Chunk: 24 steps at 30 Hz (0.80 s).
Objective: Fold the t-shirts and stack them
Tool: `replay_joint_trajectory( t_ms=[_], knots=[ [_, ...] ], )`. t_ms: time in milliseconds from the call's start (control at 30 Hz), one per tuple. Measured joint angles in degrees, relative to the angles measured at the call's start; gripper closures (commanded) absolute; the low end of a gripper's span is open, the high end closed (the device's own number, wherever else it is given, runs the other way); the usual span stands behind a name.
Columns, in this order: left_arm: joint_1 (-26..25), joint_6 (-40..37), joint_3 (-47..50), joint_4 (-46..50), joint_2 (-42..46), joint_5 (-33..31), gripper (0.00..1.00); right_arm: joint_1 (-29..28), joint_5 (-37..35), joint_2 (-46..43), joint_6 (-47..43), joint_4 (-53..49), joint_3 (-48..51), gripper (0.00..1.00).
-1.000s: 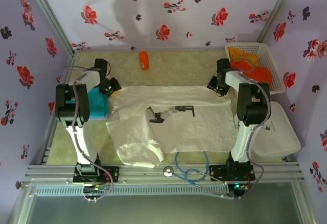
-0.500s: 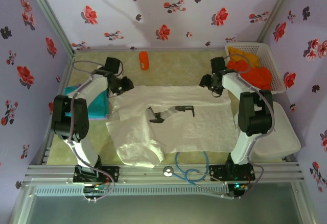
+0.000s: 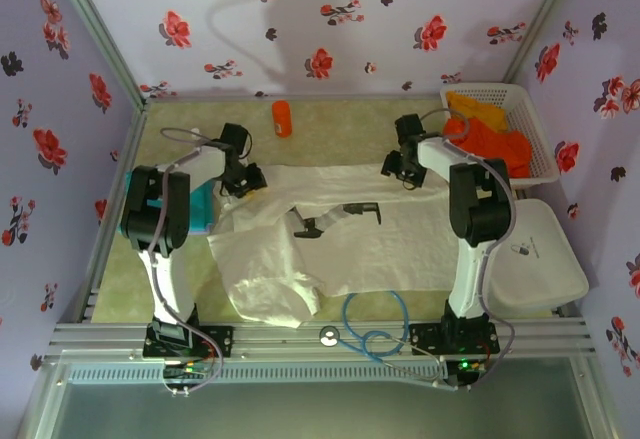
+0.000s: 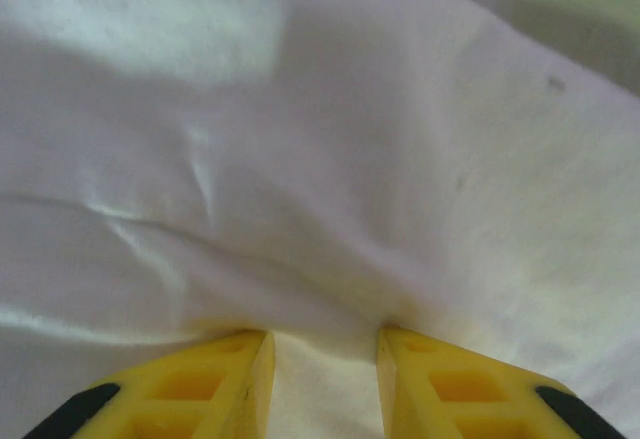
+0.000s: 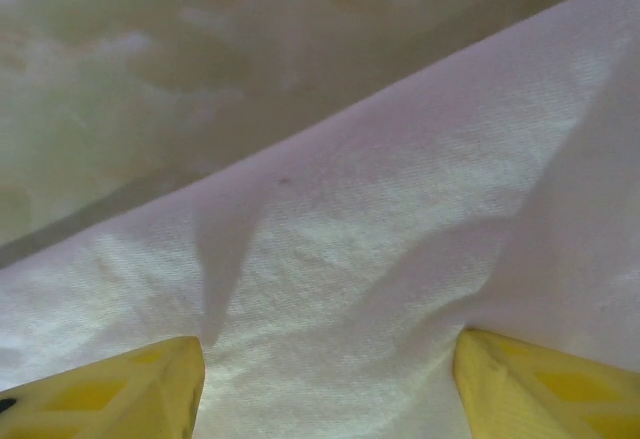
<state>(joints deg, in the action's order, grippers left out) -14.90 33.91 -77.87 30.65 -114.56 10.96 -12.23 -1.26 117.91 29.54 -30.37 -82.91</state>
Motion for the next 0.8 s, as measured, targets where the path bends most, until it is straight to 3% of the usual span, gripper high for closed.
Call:
replay_joint_trajectory(
  t_ms=[500, 800],
  knots=[
    [2.9, -1.9, -17.4, 2.8, -11.3, 0.5, 0.68, 1.8, -0.3, 13.0, -1.2, -5.7, -20.9, 0.32],
    [3.0, -4.4, -22.9, 6.2, -14.4, 0.6, 0.65, 2.5, -0.3, 13.9, -3.3, -5.8, -22.6, 0.31]
  ],
)
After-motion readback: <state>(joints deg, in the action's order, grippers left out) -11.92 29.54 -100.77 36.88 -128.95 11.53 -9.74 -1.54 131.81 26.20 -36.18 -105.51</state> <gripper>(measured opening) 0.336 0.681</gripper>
